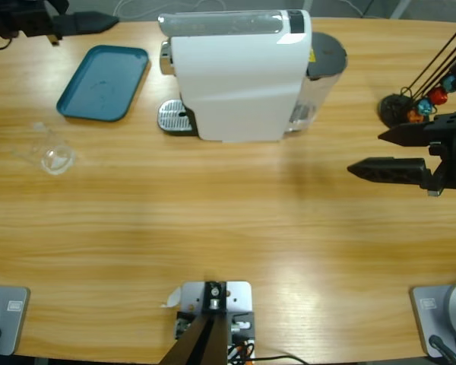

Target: Pour coffee

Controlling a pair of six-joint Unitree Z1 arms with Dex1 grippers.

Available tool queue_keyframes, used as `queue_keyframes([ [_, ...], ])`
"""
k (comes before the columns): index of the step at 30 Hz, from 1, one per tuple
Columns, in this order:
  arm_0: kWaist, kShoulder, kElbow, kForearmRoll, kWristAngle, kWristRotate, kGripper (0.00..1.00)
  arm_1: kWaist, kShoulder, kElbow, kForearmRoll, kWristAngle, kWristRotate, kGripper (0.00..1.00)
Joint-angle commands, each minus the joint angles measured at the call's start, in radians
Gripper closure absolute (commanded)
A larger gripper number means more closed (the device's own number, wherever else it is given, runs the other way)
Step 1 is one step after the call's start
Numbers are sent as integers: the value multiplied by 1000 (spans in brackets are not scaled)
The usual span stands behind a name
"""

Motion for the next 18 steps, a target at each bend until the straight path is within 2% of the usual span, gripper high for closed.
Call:
queue_keyframes([
  [1, -33, 86, 4, -31, -68, -29, 115, 11, 26, 31, -12, 4, 6, 202],
  [7, -60, 124, -9, -82, -85, -50, 115, 11, 19, 32, -12, 4, 6, 201],
  [18, -49, 169, -47, -96, -87, -56, 115, 11, 13, 34, -12, 6, 6, 202],
])
